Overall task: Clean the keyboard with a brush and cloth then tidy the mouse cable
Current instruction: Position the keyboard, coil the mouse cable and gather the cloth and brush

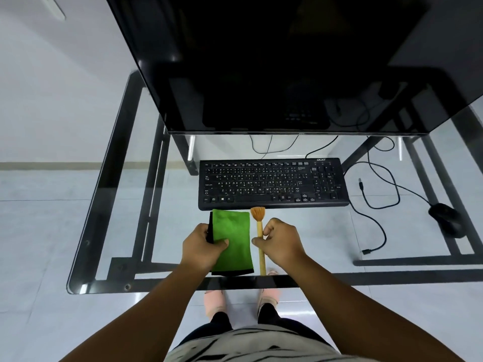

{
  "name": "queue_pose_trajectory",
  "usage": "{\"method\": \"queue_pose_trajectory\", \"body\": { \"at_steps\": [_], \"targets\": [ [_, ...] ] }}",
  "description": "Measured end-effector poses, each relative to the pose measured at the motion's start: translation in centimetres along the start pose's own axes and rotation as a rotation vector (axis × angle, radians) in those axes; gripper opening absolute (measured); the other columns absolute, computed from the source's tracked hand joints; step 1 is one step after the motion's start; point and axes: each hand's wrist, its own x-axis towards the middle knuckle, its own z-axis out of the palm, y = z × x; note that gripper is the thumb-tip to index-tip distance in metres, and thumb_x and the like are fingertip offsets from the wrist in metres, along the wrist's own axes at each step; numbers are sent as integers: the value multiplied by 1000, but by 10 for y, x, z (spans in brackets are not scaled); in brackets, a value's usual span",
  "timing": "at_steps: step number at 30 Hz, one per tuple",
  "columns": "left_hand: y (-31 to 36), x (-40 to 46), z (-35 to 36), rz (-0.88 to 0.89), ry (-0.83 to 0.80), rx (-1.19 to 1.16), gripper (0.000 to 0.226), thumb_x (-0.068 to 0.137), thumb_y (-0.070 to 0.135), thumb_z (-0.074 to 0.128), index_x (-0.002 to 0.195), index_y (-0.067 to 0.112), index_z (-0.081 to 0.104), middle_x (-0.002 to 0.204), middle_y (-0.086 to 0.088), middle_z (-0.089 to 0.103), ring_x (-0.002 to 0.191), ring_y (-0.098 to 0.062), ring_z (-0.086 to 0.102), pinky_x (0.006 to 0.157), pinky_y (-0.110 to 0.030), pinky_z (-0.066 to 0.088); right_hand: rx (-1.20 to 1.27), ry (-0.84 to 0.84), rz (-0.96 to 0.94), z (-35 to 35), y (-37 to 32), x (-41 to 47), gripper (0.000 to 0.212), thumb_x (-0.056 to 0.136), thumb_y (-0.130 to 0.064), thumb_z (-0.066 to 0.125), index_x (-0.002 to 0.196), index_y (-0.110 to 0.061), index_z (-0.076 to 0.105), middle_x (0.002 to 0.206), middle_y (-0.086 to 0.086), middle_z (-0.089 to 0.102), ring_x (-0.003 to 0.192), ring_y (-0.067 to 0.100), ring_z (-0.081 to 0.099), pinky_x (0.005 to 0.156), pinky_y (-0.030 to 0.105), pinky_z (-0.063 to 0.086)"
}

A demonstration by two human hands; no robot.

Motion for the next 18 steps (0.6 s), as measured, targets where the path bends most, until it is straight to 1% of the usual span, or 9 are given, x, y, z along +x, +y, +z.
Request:
{"method": "queue_pose_trajectory", "body": {
  "at_steps": [2,4,6,7,9,11,13,16,18],
  "targets": [
    [3,-2,0,41,66,138,43,72,23,81,108,13,58,83,5,63,86,-21,62,77,-34,52,-18,-1,0,1,0,-1,33,70,-35,81,82,-16,57,71,1,65,65,19,66,65,34,55],
    [5,-4,-1,77,102,220,54,70,27,82,115,15,55,83,6,59,84,-20,59,73,-30,48,-36,-8,-2,1,0,-3,35,71,-39,80,83,-16,56,71,1,65,67,19,65,64,32,53],
    [5,-4,-3,106,126,276,64,68,32,83,121,15,51,101,1,59,91,-21,59,77,-31,47,-47,0,-9,-1,-1,-3,35,75,-44,76,84,-17,56,70,-1,64,68,18,64,64,29,49],
    [5,-4,-4,115,135,274,68,67,34,83,124,15,49,111,-1,56,96,-21,58,81,-33,48,-52,18,-14,-4,-1,-3,33,78,-45,74,84,-18,56,70,-2,64,69,18,63,64,29,49],
    [6,0,-8,150,153,231,75,68,40,82,128,15,45,123,-2,49,105,-23,56,88,-40,50,-47,90,-30,-13,1,-1,28,81,-44,70,86,-20,56,71,-5,63,72,18,62,67,29,49],
    [9,4,-13,201,192,205,79,70,43,80,133,15,42,129,-2,45,116,-24,51,95,-45,48,-17,192,-60,-25,6,6,23,82,-39,70,91,-21,59,81,-5,64,78,18,62,71,28,49],
    [17,11,-16,248,212,215,80,72,41,80,136,14,40,132,-5,44,123,-26,46,103,-42,41,18,291,-96,-41,13,15,24,81,-34,73,98,-20,62,98,-2,63,88,18,61,77,30,51],
    [35,21,-15,261,154,231,87,72,42,80,142,20,33,135,-8,42,126,-28,42,106,-41,38,-41,391,-122,-71,21,32,41,76,-33,76,113,-21,61,117,3,54,105,25,56,89,34,49],
    [44,29,-10,249,117,229,94,69,46,80,145,28,28,137,-8,39,127,-30,42,107,-45,39,-120,408,-103,-92,25,42,58,71,-41,78,123,-27,56,129,4,46,114,31,49,98,41,45]
  ]
}}
